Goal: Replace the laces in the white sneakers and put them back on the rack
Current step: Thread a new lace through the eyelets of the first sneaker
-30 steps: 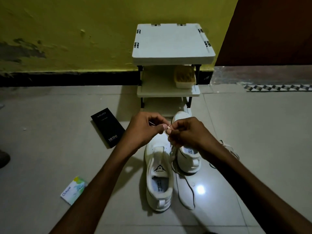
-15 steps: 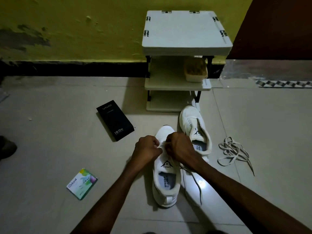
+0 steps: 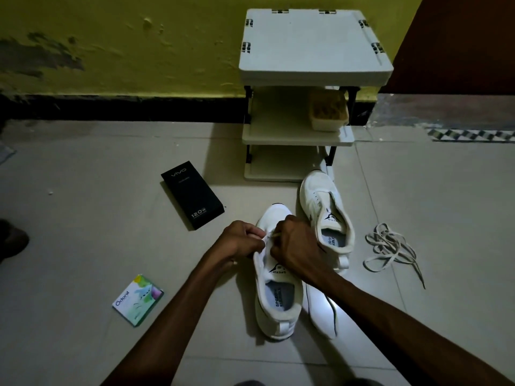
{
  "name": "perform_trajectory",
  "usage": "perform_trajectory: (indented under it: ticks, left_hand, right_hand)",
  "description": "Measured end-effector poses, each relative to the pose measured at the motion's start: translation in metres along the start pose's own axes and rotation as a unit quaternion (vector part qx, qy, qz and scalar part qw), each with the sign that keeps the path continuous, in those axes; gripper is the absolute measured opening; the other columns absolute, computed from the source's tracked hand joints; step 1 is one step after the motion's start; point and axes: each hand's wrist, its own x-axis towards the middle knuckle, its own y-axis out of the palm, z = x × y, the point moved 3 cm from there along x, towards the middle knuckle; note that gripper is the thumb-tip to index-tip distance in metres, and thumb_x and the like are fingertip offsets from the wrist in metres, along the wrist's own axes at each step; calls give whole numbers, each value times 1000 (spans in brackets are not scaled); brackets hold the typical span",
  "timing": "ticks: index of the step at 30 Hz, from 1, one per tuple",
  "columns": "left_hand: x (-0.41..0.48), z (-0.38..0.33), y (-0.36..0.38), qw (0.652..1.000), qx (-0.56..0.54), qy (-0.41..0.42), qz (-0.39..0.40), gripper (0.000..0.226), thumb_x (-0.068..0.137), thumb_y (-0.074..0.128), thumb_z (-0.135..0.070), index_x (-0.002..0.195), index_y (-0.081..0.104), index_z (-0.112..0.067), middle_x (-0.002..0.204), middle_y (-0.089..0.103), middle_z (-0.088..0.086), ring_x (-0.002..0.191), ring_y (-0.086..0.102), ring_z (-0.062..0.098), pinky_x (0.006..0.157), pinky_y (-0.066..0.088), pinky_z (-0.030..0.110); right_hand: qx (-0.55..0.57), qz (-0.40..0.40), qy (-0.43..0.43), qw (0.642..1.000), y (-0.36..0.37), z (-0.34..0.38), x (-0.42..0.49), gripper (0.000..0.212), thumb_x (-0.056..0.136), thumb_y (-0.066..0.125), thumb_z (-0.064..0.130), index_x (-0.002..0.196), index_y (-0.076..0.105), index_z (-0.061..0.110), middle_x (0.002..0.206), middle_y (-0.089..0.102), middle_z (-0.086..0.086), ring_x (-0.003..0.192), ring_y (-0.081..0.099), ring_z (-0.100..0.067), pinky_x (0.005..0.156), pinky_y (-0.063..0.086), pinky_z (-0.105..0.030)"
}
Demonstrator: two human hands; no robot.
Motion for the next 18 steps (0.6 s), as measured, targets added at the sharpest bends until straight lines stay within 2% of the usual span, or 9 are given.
perform_trajectory:
  ticks: [2, 6, 9, 13, 18]
  left_hand:
    - [2, 2, 0, 1000, -6, 5, 7, 33, 64, 68, -9, 96, 75, -16, 87, 75, 5, 85, 69, 20, 77, 54, 28]
    - [6, 5, -2, 999, -28, 4, 29, 30, 71, 66, 1, 96, 73, -14, 93, 74, 10, 93, 70, 26, 81, 55, 32]
    - [8, 6, -3, 998, -41, -2, 44, 30, 73, 65, 6, 93, 73, -16, 96, 74, 13, 99, 68, 29, 87, 55, 36]
    - [10, 7, -2, 997, -58, -8, 46, 32, 74, 63, 8, 93, 73, -15, 100, 73, 15, 96, 67, 26, 83, 54, 31]
    - [13, 11, -2, 995, -77, -7, 58, 34, 69, 63, 8, 93, 75, -13, 101, 73, 18, 98, 65, 30, 90, 50, 41]
  right_hand:
    - [-9, 1, 10, 1000, 0, 2, 0, 32, 61, 45, 32, 68, 61, 6, 77, 56, -13, 72, 55, -29, 61, 26, -26]
    - [40, -17, 47, 998, 1, 3, -2, 11, 58, 51, 25, 58, 49, 14, 67, 46, -5, 64, 52, -30, 60, 28, -27]
    - [42, -23, 76, 996, 9, 0, -4, 20, 61, 55, 23, 67, 63, 6, 75, 59, -10, 72, 59, -31, 62, 38, -29]
    - [79, -51, 89, 992, 9, 0, -7, 33, 61, 50, 27, 76, 68, 5, 82, 62, -13, 77, 61, -33, 68, 46, -33]
    - [90, -61, 99, 989, 10, -1, -7, 30, 65, 46, 29, 74, 64, 6, 81, 61, -13, 76, 60, -32, 67, 42, -32]
